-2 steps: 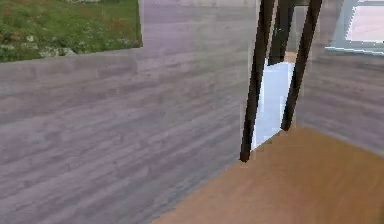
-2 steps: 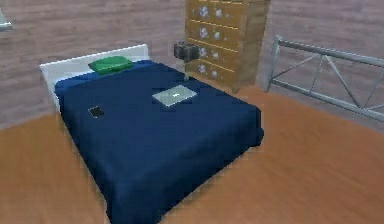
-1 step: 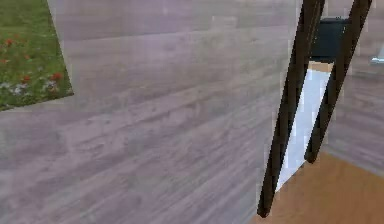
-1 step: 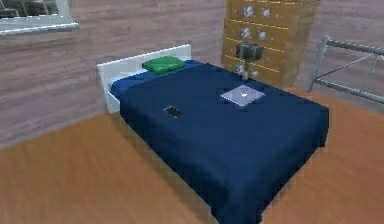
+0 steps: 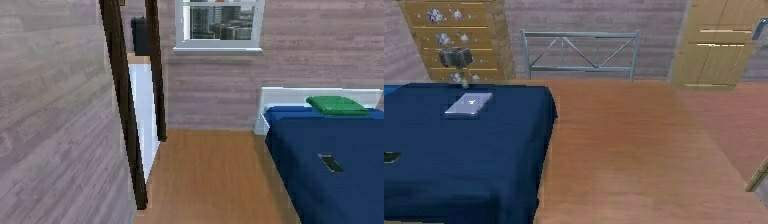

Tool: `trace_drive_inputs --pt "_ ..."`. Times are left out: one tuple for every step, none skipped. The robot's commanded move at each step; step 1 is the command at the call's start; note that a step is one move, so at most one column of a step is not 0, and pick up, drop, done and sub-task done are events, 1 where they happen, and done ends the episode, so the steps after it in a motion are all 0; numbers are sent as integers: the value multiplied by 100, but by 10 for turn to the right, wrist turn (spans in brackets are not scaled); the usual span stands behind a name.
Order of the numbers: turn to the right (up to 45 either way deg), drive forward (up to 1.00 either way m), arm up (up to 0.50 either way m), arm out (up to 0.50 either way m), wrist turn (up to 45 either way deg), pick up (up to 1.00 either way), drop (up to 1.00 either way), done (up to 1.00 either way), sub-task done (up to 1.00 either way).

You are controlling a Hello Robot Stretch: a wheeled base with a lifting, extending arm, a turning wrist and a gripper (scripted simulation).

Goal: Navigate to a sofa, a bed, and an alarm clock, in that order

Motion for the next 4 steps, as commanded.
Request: trace_drive_inputs --pt "90 0 0 0 0 0 0 0 0" --pt "0 100 0 0 0 0 0 0 0" --pt "60 0 0 0 0 0 0 0 0" --pt "0 20 0 0 0 0 0 0 0"
